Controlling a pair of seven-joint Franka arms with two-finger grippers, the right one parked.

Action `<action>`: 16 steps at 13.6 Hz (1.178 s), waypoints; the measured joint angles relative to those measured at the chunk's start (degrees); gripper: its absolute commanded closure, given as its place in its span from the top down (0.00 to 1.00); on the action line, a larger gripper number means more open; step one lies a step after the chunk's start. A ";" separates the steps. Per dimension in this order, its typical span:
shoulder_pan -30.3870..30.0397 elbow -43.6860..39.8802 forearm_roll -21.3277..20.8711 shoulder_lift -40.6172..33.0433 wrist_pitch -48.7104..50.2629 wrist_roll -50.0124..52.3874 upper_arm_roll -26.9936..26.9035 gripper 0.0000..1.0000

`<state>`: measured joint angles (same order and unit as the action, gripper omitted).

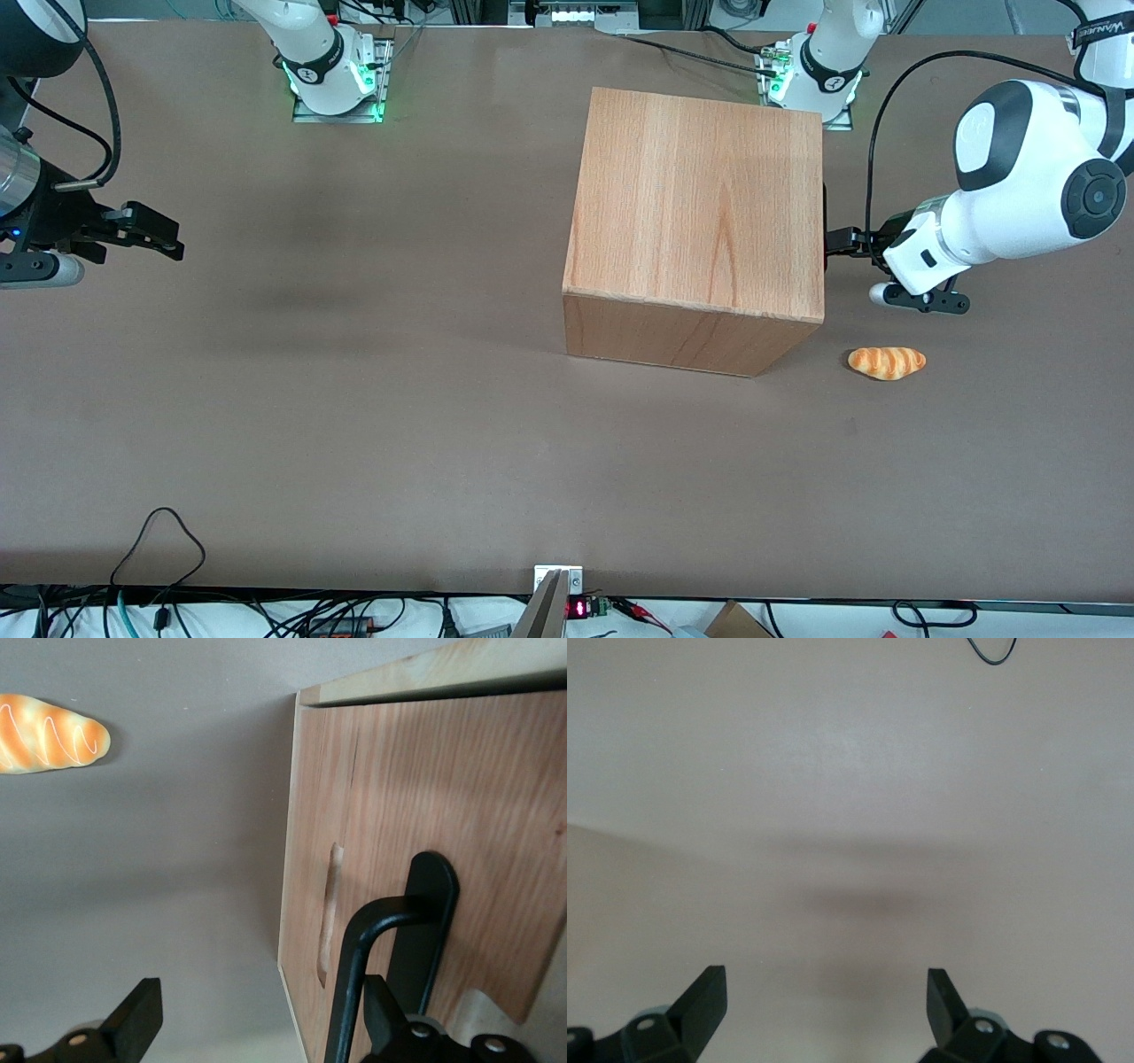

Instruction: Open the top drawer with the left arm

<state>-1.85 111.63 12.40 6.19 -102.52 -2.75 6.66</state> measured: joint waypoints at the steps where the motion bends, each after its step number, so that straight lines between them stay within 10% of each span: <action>1: 0.00 0.02 0.00 0.18 -0.18 -0.01 0.00 1.00; 16: -2.17 0.85 -0.20 1.83 -2.57 -1.45 -0.11 1.00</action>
<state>-4.02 112.48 12.20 8.02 -105.09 -4.20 6.55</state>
